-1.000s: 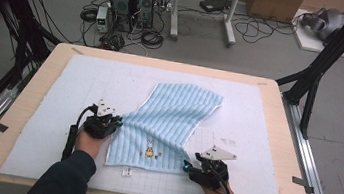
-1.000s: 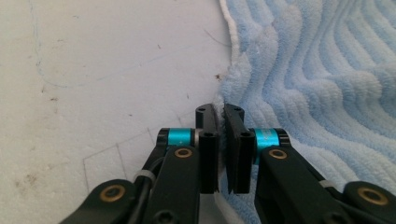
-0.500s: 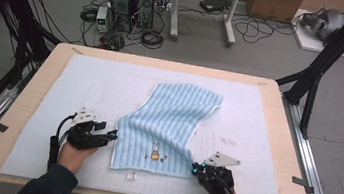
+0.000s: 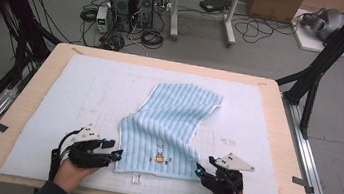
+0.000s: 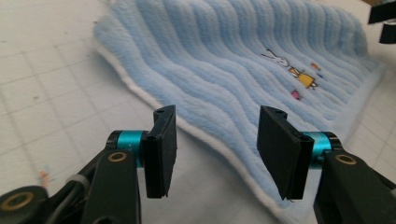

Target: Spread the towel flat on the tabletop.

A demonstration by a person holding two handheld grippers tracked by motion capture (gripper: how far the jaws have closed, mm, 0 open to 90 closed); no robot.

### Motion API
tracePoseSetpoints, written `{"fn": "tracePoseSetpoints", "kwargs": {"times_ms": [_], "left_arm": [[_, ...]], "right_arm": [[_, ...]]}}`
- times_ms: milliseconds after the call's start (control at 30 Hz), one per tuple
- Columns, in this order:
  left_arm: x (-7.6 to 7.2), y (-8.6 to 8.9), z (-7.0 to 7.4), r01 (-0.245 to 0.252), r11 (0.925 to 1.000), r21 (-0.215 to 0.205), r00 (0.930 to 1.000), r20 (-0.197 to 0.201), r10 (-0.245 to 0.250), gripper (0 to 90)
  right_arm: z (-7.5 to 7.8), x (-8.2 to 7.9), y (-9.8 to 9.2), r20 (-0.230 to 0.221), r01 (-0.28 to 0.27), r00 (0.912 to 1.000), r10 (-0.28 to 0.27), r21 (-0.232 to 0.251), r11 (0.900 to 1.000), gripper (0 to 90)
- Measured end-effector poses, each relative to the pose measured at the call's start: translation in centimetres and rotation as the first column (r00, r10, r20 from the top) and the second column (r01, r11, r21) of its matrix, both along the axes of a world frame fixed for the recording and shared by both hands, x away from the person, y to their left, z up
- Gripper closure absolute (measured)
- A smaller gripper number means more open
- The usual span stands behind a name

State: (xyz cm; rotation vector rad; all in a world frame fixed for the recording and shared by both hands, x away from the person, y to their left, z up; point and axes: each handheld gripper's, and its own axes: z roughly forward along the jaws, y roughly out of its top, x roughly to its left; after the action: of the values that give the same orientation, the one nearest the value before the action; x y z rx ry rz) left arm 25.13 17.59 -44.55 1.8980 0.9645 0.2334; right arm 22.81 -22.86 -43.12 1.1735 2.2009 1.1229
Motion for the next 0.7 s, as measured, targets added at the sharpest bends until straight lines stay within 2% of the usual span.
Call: {"fn": "tracePoseSetpoints", "kwargs": {"times_ms": [100, 167, 200, 233, 267, 300, 333, 367, 533, 600, 700], "left_arm": [[-0.1, -0.4, -0.2, 0.01, 0.9998, 0.017, 0.9999, -0.009, -0.01, 51.1], [-0.4, -1.0, -0.6, 0.034, 0.9981, 0.05, 0.9992, -0.021, -0.033, 54.8], [-0.5, -1.2, -0.7, 0.039, 0.9967, 0.071, 0.999, -0.023, -0.038, 59.0], [-0.8, -1.3, -0.7, 0.032, 0.9958, 0.086, 0.9995, -0.005, -0.031, 61.8], [-0.9, -1.3, -0.7, 0.032, 0.9949, 0.095, 0.9995, -0.003, -0.032, 68.5], [-1.0, -1.3, -0.7, 0.04, 0.9939, 0.102, 0.9992, -0.004, -0.039, 79.4], [-1.2, -1.2, -0.7, 0.044, 0.9934, 0.106, 0.999, 0.0, -0.045, 84.8], [-1.3, -1.2, -0.7, 0.047, 0.9931, 0.108, 0.9989, 0.0, -0.047, 86.2], [-1.9, -0.8, -0.7, 0.07, 0.993, 0.094, 0.9974, -0.019, -0.069, 87.0], [-2.3, -0.6, -0.7, 0.079, 0.9931, 0.086, 0.9967, -0.024, -0.078, 87.0], [-2.8, -0.2, -0.7, 0.098, 0.992, 0.08, 0.995, -0.027, -0.096, 86.9]], "right_arm": [[-0.1, 0.1, 0.1, -0.006, 0.011, 0.9999, -0.011, 0.005, 1.0, 41.4], [-0.2, 0.2, 0.2, -0.009, 0.015, 0.9998, -0.015, 0.006, 1.0, 40.5], [-0.2, 0.2, 0.2, -0.011, 0.013, 0.9999, -0.013, 0.009, 1.0, 40.5], [-0.3, 0.2, 0.3, -0.013, 0.009, 0.9999, -0.009, 0.005, 1.0, 40.5], [-0.3, 0.2, 0.4, -0.016, 0.005, 0.9999, -0.005, 0.004, 1.0, 40.8], [-0.4, 0.3, 0.5, -0.019, -0.003, 0.9998, 0.003, -0.001, 1.0, 41.9], [-0.4, 0.2, 0.6, -0.025, -0.007, 0.9997, 0.007, -0.003, 1.0, 43.2], [-0.5, 0.2, 0.6, -0.023, -0.016, 0.9996, 0.016, -0.005, 1.0, 44.5], [-1.1, 0.0, 1.2, -0.073, -0.066, 0.9953, 0.064, -0.026, 0.997, 59.8], [-1.5, -0.1, 1.5, -0.101, -0.089, 0.9913, 0.085, -0.036, 0.995, 68.4], [-1.5, -0.5, 1.4, -0.105, -0.115, 0.988, 0.113, -0.018, 0.993, 83.5]]}}
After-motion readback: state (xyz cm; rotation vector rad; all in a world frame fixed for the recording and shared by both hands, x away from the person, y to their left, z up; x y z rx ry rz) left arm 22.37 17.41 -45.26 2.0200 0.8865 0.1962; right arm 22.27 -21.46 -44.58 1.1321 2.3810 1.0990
